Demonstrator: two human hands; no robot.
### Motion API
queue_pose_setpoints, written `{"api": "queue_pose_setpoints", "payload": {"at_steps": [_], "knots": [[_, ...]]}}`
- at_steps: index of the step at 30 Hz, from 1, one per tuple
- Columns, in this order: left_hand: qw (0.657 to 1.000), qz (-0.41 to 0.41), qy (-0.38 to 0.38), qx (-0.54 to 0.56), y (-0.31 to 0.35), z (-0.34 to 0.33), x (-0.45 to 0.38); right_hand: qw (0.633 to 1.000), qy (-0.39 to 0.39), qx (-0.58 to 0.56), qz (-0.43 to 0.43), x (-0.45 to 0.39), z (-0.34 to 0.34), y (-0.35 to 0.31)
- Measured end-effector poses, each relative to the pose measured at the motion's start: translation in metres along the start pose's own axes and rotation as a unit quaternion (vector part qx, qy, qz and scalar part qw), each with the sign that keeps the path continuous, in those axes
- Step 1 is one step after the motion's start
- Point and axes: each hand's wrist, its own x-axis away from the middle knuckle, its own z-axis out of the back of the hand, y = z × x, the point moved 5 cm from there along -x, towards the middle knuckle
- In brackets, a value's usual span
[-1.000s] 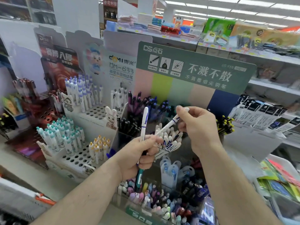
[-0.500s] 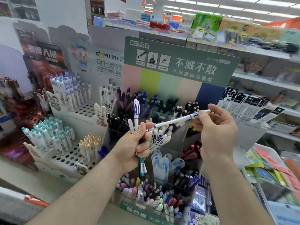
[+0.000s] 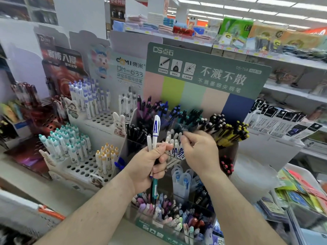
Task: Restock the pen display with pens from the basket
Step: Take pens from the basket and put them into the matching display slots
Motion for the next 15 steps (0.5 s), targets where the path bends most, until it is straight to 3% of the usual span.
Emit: {"api": "queue_pose_setpoints", "payload": {"at_steps": [5,8,11,13,15], "knots": [[0.999,0.013,-0.011,-0.045,0.001,0.002,0.004,0.997,-0.031,0.057,-0.031,0.003,-0.008,0.001],[0.995,0.047,-0.024,-0.085,-0.002,0.002,0.007,0.993,-0.019,-0.079,-0.084,0.001,0.006,-0.013],[0.988,0.079,-0.052,-0.120,-0.006,0.000,0.009,0.950,-0.072,-0.270,-0.136,0.001,0.008,-0.030],[0.985,0.090,-0.064,-0.131,-0.008,-0.002,0.009,0.947,-0.091,-0.286,-0.118,0.003,0.008,-0.036],[0.986,0.090,-0.060,-0.129,-0.008,-0.003,0.010,0.953,-0.046,-0.275,-0.114,0.003,0.012,-0.032]]}}
